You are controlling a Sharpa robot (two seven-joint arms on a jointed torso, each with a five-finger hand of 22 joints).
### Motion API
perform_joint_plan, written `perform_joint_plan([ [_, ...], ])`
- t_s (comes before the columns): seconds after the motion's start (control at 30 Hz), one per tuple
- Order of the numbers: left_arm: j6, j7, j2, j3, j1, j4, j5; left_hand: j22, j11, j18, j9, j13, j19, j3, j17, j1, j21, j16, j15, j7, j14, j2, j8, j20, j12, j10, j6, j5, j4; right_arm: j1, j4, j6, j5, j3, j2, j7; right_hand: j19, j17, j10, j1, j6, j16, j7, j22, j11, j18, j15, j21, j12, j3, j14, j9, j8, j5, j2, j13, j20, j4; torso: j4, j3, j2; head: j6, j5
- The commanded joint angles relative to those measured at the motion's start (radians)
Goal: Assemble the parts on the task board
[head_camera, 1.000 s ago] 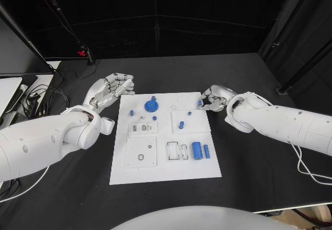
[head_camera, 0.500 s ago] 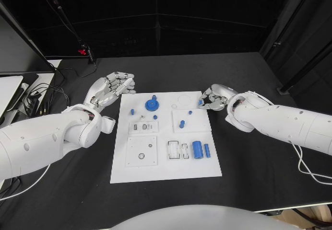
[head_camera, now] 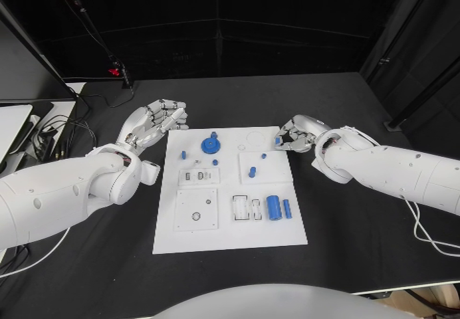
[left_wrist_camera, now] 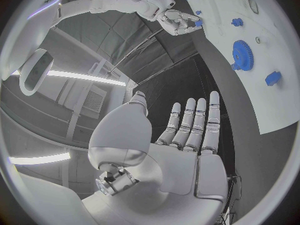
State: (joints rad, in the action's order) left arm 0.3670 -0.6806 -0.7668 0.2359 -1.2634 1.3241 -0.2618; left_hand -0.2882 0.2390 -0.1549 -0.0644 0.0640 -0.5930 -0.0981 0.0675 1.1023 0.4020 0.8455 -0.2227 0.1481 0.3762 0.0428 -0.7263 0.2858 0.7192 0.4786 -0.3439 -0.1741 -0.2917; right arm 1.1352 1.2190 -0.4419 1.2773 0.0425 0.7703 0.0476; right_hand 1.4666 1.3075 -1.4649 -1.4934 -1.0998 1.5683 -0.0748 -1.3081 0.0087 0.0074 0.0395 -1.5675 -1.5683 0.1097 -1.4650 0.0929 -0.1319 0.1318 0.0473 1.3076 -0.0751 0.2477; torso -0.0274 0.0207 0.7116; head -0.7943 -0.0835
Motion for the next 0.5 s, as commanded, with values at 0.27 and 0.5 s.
perform_joint_plan([
  [0.27, -0.001, -0.11, -0.004, -0.001, -0.001, 0.004, -0.004, 0.001, -0.001, 0.015, -0.001, 0.0, 0.004, -0.007, 0.0, -0.002, -0.002, 0.007, 0.003, 0.137, -0.004, 0.01, 0.005, 0.0, 0.005, -0.005, 0.003, -0.003, 0.0, 0.005, 0.039, -0.153, 0.005, -0.002, 0.012, -0.091, 0.104, 0.263, -0.106, -0.016, -0.014, 0.002, -0.001, -0.263, 0.004, -0.007, -0.002, -0.003, -0.003, 0.002, -0.106, 0.002, 0.001, 0.006, -0.011, 0.263, 0.003, -0.018, 0.0003, 0.0024, -0.002, 0.001, 0.007],
  [0.5, -0.001, -0.109, -0.001, -0.001, -0.001, 0.003, -0.004, 0.001, -0.001, 0.015, -0.001, 0.0, 0.004, -0.008, 0.0, -0.002, -0.002, 0.007, 0.003, 0.137, -0.004, 0.01, 0.005, 0.0, 0.005, -0.005, 0.004, -0.004, 0.0, 0.04, 0.122, -0.116, 0.004, -0.003, 0.025, -0.025, 0.104, 0.263, -0.106, -0.014, -0.018, 0.002, -0.003, -0.263, 0.006, -0.007, -0.003, -0.003, -0.003, 0.002, -0.106, 0.002, 0.002, 0.005, -0.013, 0.263, 0.002, -0.018, -0.0014, 0.0016, 0.0, 0.002, 0.022],
])
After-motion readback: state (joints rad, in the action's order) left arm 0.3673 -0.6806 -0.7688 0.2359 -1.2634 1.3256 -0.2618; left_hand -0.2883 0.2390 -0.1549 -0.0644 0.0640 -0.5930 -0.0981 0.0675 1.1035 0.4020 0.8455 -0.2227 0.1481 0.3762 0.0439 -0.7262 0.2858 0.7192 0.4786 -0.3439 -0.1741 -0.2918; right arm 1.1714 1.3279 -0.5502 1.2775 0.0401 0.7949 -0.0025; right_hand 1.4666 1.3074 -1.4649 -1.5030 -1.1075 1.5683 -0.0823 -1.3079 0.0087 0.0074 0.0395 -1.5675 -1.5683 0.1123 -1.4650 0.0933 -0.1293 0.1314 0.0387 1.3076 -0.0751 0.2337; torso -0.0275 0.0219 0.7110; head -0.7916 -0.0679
